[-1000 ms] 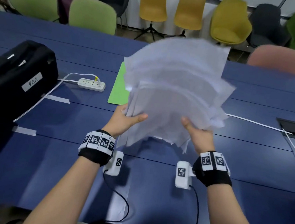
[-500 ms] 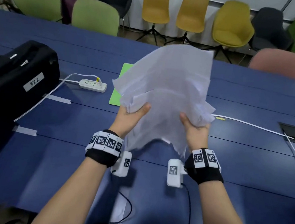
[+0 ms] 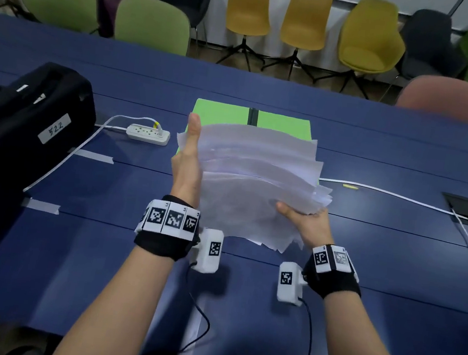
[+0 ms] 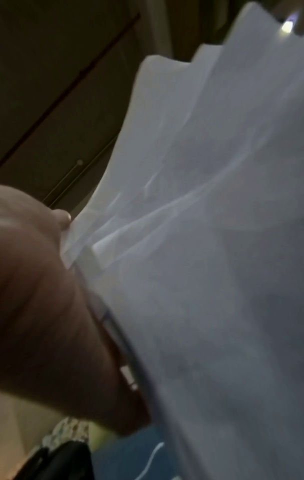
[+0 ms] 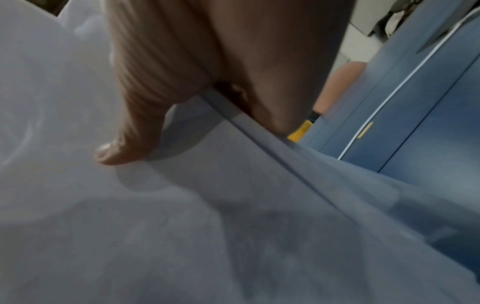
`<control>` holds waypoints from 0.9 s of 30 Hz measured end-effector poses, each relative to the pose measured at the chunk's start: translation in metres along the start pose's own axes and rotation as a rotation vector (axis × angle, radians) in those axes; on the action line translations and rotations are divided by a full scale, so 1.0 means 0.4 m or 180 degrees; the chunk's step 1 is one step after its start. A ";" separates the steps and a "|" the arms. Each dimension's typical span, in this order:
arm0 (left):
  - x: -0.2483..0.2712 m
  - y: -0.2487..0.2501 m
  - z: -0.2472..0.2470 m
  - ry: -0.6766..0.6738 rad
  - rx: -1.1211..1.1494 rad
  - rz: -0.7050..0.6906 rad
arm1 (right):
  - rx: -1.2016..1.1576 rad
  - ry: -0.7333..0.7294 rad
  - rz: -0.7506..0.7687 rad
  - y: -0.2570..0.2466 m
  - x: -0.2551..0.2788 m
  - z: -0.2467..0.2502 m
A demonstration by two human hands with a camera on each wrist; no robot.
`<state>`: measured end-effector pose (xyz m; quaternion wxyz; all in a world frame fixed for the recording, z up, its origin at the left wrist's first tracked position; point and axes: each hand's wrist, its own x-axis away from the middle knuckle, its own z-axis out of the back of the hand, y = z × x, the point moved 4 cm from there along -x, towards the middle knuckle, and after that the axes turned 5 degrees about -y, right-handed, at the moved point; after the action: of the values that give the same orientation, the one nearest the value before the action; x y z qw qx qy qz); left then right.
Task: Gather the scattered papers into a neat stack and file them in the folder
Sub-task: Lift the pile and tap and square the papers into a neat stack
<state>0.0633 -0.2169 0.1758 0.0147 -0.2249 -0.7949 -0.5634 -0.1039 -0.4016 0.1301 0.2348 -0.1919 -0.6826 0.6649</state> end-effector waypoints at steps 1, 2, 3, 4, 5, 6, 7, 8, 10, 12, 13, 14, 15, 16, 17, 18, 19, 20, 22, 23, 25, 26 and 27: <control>-0.002 0.000 -0.004 0.0081 -0.0036 0.0061 | -0.0052 0.0049 0.0030 -0.002 0.000 -0.001; -0.002 0.003 -0.009 0.0177 -0.0156 0.0020 | -0.0125 0.0089 0.0024 0.000 -0.001 -0.001; 0.001 0.005 -0.015 0.0293 -0.0254 -0.0041 | -0.0216 0.0115 -0.0012 0.000 -0.002 -0.001; -0.003 0.000 -0.016 0.0362 -0.0382 -0.0057 | -0.0275 0.0109 -0.0062 0.005 -0.002 -0.002; -0.004 -0.006 -0.018 0.0385 -0.0519 -0.0045 | -0.0273 0.0087 -0.0116 0.008 -0.002 -0.004; -0.005 -0.011 -0.019 0.0326 -0.0687 -0.0035 | -0.0213 0.0047 -0.0160 0.012 -0.002 -0.007; -0.009 -0.011 -0.019 0.0287 -0.0839 -0.0071 | -0.0145 0.0055 -0.0180 0.018 -0.003 -0.007; -0.008 -0.005 -0.022 0.0212 -0.0981 -0.0156 | -0.0046 0.0128 -0.0207 0.021 -0.005 -0.006; -0.004 0.024 -0.021 0.0005 -0.1442 -0.0628 | 0.0225 0.0425 -0.0199 0.014 -0.009 0.003; 0.020 0.076 -0.024 -0.0436 -0.2064 -0.1128 | 0.0841 0.0648 -0.0013 -0.006 -0.016 0.014; 0.033 0.101 -0.023 -0.0690 -0.2444 -0.1244 | 0.1272 0.0650 0.0093 -0.027 -0.020 0.016; 0.042 0.122 -0.018 -0.0914 -0.2864 -0.1298 | 0.1738 0.0587 0.0216 -0.057 -0.021 0.011; 0.054 0.142 -0.017 -0.1139 -0.3262 -0.1328 | 0.2132 0.0481 0.0301 -0.093 -0.021 0.003; 0.060 0.155 -0.015 -0.1328 -0.3587 -0.1310 | 0.2389 0.0337 0.0403 -0.133 -0.018 -0.008; 0.063 0.161 -0.013 -0.1492 -0.3776 -0.1220 | 0.2615 0.0183 0.0494 -0.170 -0.014 -0.022; 0.064 0.159 -0.011 -0.1638 -0.3825 -0.1022 | 0.2830 0.0042 0.0576 -0.209 -0.007 -0.038; 0.061 0.149 -0.007 -0.1777 -0.3788 -0.0804 | 0.3020 -0.0080 0.0639 -0.240 -0.001 -0.051; 0.059 0.134 -0.003 -0.1924 -0.3664 -0.0636 | 0.3176 -0.0157 0.0690 -0.260 0.001 -0.060; 0.054 0.088 0.008 -0.2104 -0.3162 -0.0468 | 0.3361 -0.0258 0.0624 -0.279 0.001 -0.064; 0.049 0.064 0.018 -0.2071 -0.2988 -0.0482 | 0.3377 -0.0343 0.0536 -0.278 -0.001 -0.062; 0.032 0.007 0.048 -0.1966 -0.2794 -0.0364 | 0.3338 -0.0669 0.0241 -0.255 -0.010 -0.054; 0.025 -0.022 0.067 -0.1933 -0.2715 -0.0256 | 0.3311 -0.0849 0.0016 -0.231 -0.015 -0.042; 0.015 -0.052 0.094 -0.1864 -0.2640 -0.0113 | 0.3308 -0.0999 -0.0260 -0.202 -0.017 -0.026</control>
<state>0.0588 -0.1863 0.1452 -0.3089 -0.3467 -0.4788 -0.7451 -0.0884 -0.4006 0.2103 0.2197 0.0777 -0.2978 0.9257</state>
